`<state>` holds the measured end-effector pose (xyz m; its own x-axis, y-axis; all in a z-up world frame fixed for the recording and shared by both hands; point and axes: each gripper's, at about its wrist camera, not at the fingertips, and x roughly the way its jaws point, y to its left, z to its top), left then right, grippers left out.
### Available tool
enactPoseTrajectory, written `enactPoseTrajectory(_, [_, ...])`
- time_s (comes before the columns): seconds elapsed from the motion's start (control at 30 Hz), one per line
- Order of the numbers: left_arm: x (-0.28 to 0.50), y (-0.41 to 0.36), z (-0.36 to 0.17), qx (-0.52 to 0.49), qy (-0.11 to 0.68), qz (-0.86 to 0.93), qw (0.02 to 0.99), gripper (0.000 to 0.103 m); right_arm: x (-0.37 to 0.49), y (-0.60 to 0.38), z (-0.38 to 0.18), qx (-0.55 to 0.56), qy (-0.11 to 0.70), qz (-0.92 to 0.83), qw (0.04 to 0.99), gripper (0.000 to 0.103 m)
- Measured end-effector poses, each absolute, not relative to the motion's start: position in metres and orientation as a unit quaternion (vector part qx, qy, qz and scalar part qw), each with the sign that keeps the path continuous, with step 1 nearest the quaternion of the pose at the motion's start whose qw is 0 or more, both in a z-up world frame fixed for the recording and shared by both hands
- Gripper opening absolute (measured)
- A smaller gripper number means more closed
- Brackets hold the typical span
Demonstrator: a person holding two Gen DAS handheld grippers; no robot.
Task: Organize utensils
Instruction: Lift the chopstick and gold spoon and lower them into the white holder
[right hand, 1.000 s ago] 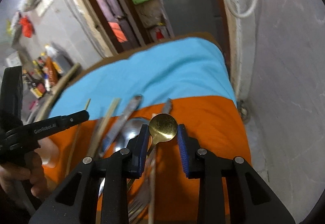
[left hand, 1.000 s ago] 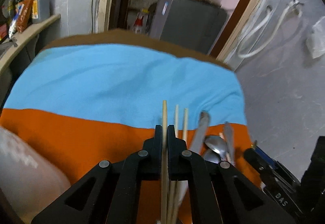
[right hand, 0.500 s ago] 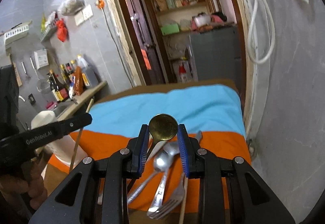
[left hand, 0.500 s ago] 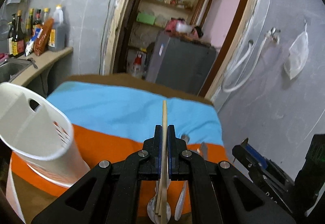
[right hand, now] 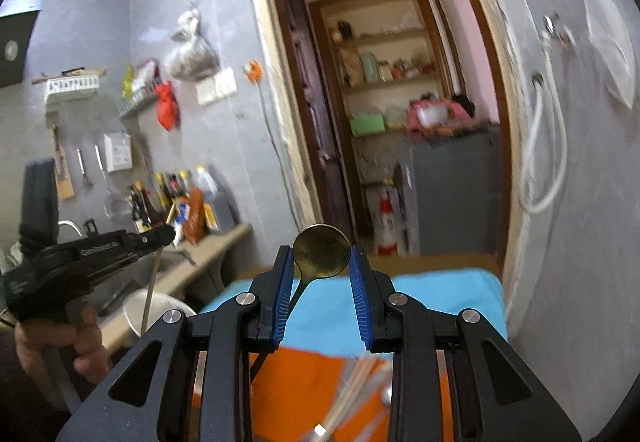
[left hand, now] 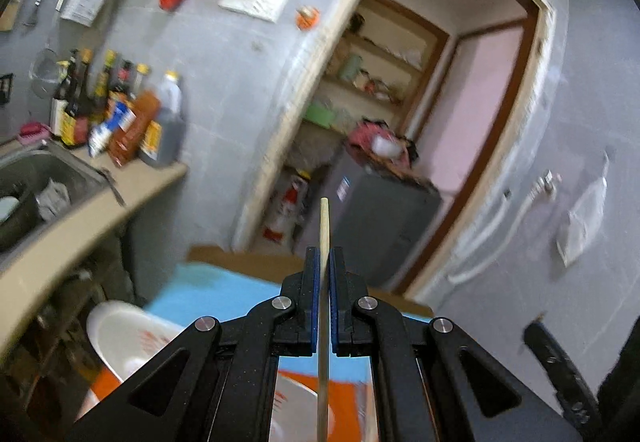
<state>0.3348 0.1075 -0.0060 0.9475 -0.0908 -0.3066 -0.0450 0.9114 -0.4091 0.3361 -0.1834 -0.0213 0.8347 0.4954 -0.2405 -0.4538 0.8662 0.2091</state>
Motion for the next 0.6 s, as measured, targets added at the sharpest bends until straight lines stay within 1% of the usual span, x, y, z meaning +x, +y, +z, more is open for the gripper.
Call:
enactPoseTrajectory(0.2, [0.343, 0.171, -0.002, -0.212, 0.117, 0.013, 0.970, 0.002, 0.337, -0.125, -0.009, 0.057, 0.094, 0.249, 0.962, 0.026])
enactPoseTrajectory(0.37, [0.358, 0.213, -0.015, -0.224, 0.105, 0.026, 0.969, 0.002, 0.339, -0.088, -0.019, 0.036, 0.092, 0.245, 0.965, 0.026])
enactPoseTrajectory(0.6, [0.365, 0.233, -0.039, -0.205, 0.095, 0.041, 0.973, 0.002, 0.344, -0.056, -0.043, -0.003, 0.099, 0.232, 0.968, 0.026])
